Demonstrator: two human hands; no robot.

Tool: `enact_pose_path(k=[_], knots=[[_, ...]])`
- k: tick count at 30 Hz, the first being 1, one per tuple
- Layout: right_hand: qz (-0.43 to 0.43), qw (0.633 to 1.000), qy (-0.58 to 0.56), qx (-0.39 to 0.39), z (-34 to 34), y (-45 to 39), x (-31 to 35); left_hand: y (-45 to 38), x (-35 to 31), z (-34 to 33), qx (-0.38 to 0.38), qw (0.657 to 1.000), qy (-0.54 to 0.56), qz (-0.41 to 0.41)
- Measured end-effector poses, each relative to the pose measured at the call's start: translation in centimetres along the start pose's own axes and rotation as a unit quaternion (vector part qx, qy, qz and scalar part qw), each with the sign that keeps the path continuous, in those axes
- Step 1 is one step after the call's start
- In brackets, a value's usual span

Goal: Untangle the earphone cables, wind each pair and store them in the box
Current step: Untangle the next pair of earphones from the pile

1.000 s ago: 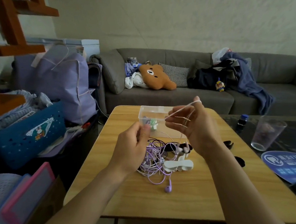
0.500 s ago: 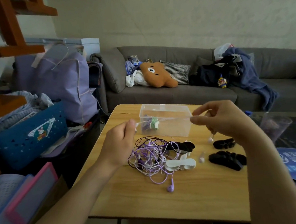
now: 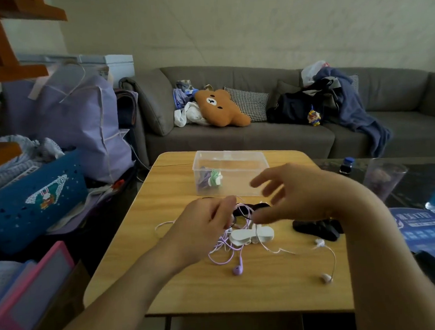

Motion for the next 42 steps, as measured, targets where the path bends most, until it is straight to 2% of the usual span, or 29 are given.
enact_pose_path(k=[2,4,6,9,12,14,16,19,21,24,28,29,31,33,37,42], knots=[[0.096,0.989,-0.111,0.03,-1.3,-0.8,0.7,0.1,0.1,-0.2,0.007,0.999,0.029,0.014],[0.147,0.964,-0.221,0.022,-2.6,-1.8,0.7,0.1,0.5,-0.1,0.009,0.988,0.138,0.072],[0.14,0.944,-0.298,-0.019,-3.7,-2.8,0.1,0.2,0.9,0.0,0.031,0.954,0.268,0.128],[0.131,0.917,-0.371,-0.06,-5.1,-3.7,-0.4,0.1,1.0,0.8,0.068,0.879,0.449,0.149],[0.141,0.899,-0.412,-0.051,-5.7,-3.7,0.0,0.0,0.7,1.8,0.064,0.818,0.552,0.145],[0.16,0.89,-0.425,-0.043,-6.1,-3.5,0.6,0.1,0.6,2.2,0.043,0.8,0.585,0.126],[0.178,0.892,-0.411,-0.06,-6.5,-3.5,1.4,0.0,0.8,2.7,0.005,0.806,0.584,0.097],[0.19,0.932,-0.281,-0.127,-7.7,-3.1,2.8,0.0,0.6,3.5,-0.054,0.807,0.586,0.042],[0.198,0.945,-0.225,-0.134,-8.6,-2.8,3.7,0.0,0.4,3.9,-0.098,0.815,0.57,0.025],[0.214,0.952,-0.175,-0.129,-9.4,-2.8,4.8,-0.1,1.1,4.0,-0.151,0.856,0.493,0.038],[0.236,0.955,-0.106,-0.144,-9.5,-2.6,5.6,0.2,0.6,3.5,-0.163,0.896,0.408,0.058],[0.237,0.956,-0.095,-0.144,-9.5,-2.4,5.7,0.4,0.6,3.5,-0.168,0.919,0.354,0.053],[0.231,0.956,-0.095,-0.152,-9.3,-2.3,5.6,0.4,0.7,3.4,-0.175,0.971,0.163,0.016],[0.21,0.956,-0.108,-0.171,-8.8,-2.4,5.0,0.3,1.2,3.1,-0.137,0.99,0.042,0.017],[0.165,0.955,-0.153,-0.194,-7.7,-2.2,3.6,0.2,1.8,2.1,-0.031,0.998,0.008,0.049],[0.138,0.924,-0.255,-0.25,-6.4,-1.8,1.6,0.2,1.5,2.0,-0.064,0.993,-0.104,0.007]])
Point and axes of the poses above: each hand's wrist, its own y-axis away from the middle knuckle, its own z-axis out of the back of the hand, x = y × z, the point moved 3 cm from there along -y, towards the middle knuckle, and after that the axes turned 2 degrees about x, right-handed, at the moved point
